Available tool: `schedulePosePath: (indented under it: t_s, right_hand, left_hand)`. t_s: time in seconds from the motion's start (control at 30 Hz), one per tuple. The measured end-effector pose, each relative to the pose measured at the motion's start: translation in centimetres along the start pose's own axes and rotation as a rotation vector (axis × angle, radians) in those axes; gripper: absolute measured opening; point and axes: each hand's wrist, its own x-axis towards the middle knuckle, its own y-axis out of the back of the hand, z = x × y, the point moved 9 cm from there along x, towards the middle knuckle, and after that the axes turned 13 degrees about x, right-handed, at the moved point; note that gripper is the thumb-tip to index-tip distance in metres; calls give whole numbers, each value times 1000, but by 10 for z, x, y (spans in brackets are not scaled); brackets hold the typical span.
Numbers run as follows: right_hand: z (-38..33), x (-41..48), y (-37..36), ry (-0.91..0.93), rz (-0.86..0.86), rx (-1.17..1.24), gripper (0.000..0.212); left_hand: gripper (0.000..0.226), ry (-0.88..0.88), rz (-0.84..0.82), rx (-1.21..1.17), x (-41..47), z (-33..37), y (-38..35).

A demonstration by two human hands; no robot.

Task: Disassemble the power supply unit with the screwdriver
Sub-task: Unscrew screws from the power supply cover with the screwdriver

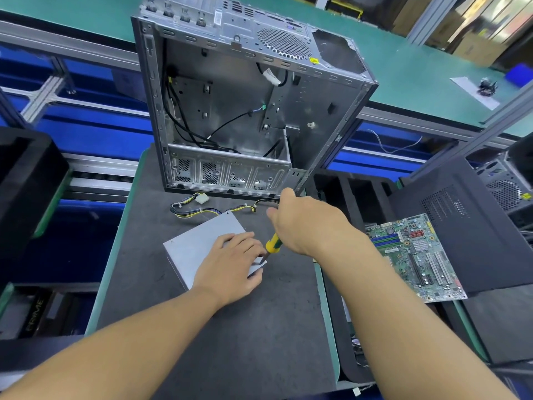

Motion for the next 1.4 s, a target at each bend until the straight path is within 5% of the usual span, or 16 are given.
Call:
schedulePosePath:
  t_s: [0.27, 0.43, 0.47, 0.57, 0.77, 0.97, 1.13, 1.3, 1.4]
  right_hand:
    - [0, -1, -12, -49, -183, 33, 48]
    - [3, -1, -8, -35, -120, -16, 15]
    - [5, 2, -5, -25, -74, -6, 28]
    - [3, 4, -6, 30, -74, 12, 19]
    - [5, 3, -7, 7, -68, 99, 45]
    - [0, 3, -3, 140, 25, 44, 9]
    - [-5, 3, -14, 153, -117, 156, 21]
    - [-8, 1, -4, 208, 64, 163, 29]
    - [-11, 2, -3, 283, 72, 148, 11]
  left_hand:
    - [23, 2, 58, -2, -1, 1, 6]
    - [32, 5, -17, 8, 0, -1, -2]
    - [32, 6, -16, 8, 0, -1, -2]
    - [29, 4, 9, 5, 0, 0, -2]
    - [28, 5, 42, -10, 0, 0, 2]
    - [25, 9, 71, -48, -2, -2, 5]
    - [18, 14, 101, -54, -1, -1, 8]
    - [12, -1, 127, -104, -2, -1, 11]
    - [10, -15, 145, -102, -2, 0, 12]
